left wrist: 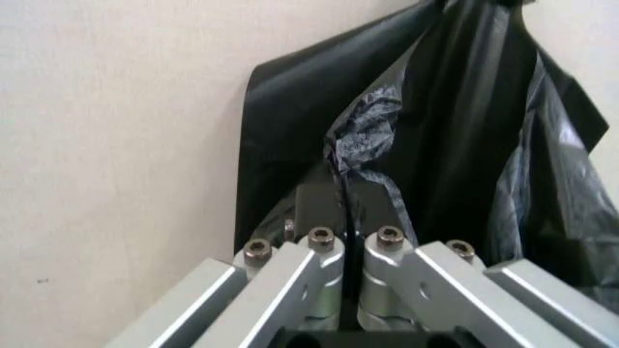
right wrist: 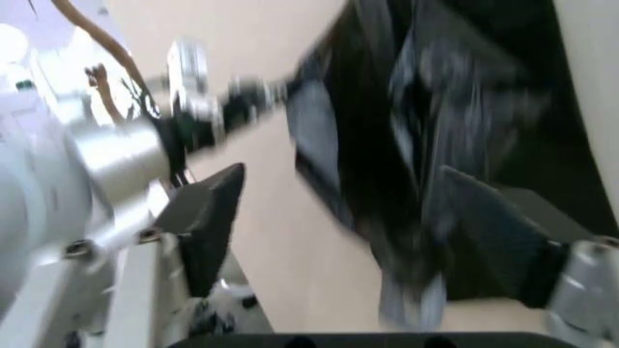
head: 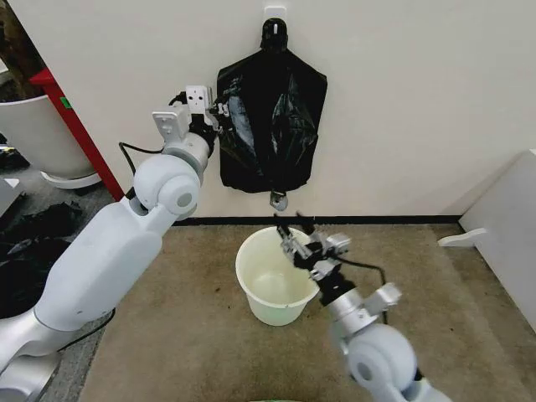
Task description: Place the garbage bag over the trash bin.
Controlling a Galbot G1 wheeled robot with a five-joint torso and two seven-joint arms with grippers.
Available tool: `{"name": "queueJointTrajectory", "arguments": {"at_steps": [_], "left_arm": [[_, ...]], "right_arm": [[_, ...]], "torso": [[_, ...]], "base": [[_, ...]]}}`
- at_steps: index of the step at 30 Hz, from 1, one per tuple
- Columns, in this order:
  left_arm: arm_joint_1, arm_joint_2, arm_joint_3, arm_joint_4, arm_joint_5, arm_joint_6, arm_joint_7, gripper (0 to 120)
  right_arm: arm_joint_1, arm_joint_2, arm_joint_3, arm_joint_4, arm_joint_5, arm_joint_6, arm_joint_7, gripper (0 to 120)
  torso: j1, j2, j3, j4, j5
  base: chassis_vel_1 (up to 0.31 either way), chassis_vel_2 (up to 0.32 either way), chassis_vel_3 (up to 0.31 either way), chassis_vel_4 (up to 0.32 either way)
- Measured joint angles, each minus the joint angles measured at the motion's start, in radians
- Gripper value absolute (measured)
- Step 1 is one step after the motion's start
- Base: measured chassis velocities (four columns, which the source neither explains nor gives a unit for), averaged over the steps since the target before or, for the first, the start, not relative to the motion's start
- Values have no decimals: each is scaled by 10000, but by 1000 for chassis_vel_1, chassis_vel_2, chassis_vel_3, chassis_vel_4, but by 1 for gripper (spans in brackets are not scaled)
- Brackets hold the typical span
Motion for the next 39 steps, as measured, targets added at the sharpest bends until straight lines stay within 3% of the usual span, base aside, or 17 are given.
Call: {"name": "queueJointTrajectory", "arguments": {"at_steps": [4,7,12,18,29,39], "left_arm": [[86,77,16,-71,2,20,16,0],[81,93,45,-104,-37,24,17,0],[-114,64,154,-106,-109,9,76,0],[-199,-1,178,-56,-135,5,85,0],[-236,-29,144,-121,-161,-5,154,0],[-162,29,49,-230,-152,-41,214,0]], "right_arm": [[2533,-809,-279,-511,1617,-617,1219,96],[3702,-894,-557,-870,2194,-864,1649,99],[6234,-449,-1694,-1331,4645,-1277,3532,100],[7603,169,-2344,-1839,7217,-1234,4728,100],[8788,854,-2682,-3297,7687,-1203,5689,100],[9688,1122,-2943,-3869,8135,-1500,7961,100]], "torso": [[0,0,2,3,1],[1,0,3,4,0],[0,0,3,6,-2],[1,0,2,3,-1],[1,0,1,1,-1],[1,0,1,3,-1]], "base": [[0,0,0,0],[0,0,0,0],[0,0,0,0],[0,0,0,0],[0,0,0,0],[0,0,0,0]]}}
